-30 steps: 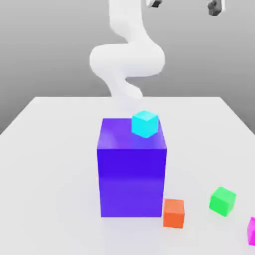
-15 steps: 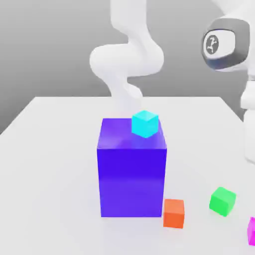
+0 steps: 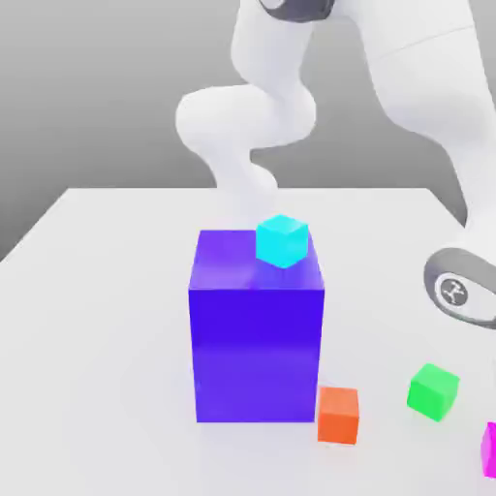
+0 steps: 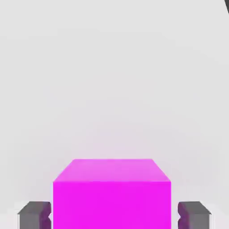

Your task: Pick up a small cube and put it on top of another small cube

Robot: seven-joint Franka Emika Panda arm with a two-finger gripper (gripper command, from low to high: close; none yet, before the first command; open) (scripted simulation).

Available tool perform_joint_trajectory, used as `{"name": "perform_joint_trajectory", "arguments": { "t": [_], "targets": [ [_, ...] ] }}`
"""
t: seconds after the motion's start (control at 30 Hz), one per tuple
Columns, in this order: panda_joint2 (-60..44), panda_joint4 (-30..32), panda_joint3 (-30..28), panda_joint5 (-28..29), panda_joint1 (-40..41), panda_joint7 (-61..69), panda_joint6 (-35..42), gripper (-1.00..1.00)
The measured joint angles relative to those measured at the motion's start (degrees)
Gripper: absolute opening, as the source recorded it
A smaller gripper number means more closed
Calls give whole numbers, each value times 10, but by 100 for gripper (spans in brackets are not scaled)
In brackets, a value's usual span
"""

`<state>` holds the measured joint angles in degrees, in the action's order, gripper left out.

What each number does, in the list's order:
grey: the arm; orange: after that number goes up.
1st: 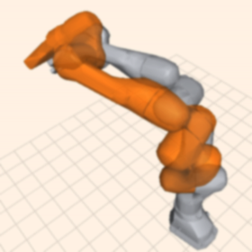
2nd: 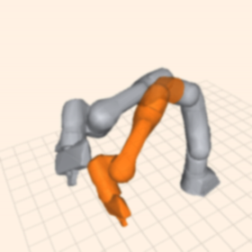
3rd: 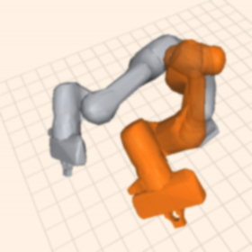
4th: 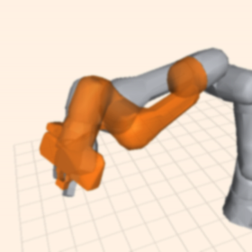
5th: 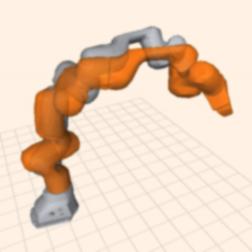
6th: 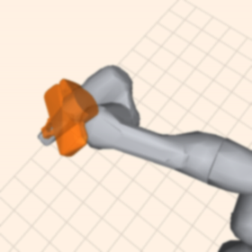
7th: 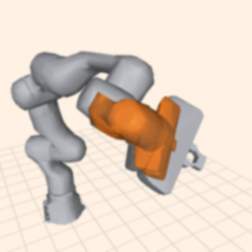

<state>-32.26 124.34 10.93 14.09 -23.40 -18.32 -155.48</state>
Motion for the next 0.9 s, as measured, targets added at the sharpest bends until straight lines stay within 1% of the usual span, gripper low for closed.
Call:
{"name": "perform_joint_trajectory", "arguments": {
  "t": [0.1, 0.23, 0.47, 0.57, 0.67, 0.7, 0.77, 0.87, 0.9],
  "targets": [
    [-1, 0, 0, 0, 0, 0, -1, -100],
    [68, 17, 23, -27, 17, 21, 51, -100],
    [184, 129, 64, -40, 49, 159, 56, -100],
    [235, 181, 82, -67, 62, 239, 52, -100],
    [288, 233, 95, -111, 64, 332, 47, -100],
    [291, 244, 96, -115, 65, 348, 39, -100],
    [266, 250, 90, -95, 64, 343, 9, -100],
    [206, 248, 59, -41, 44, 308, -45, -100],
    [196, 248, 53, -32, 40, 301, -54, 100]
  ]
}}
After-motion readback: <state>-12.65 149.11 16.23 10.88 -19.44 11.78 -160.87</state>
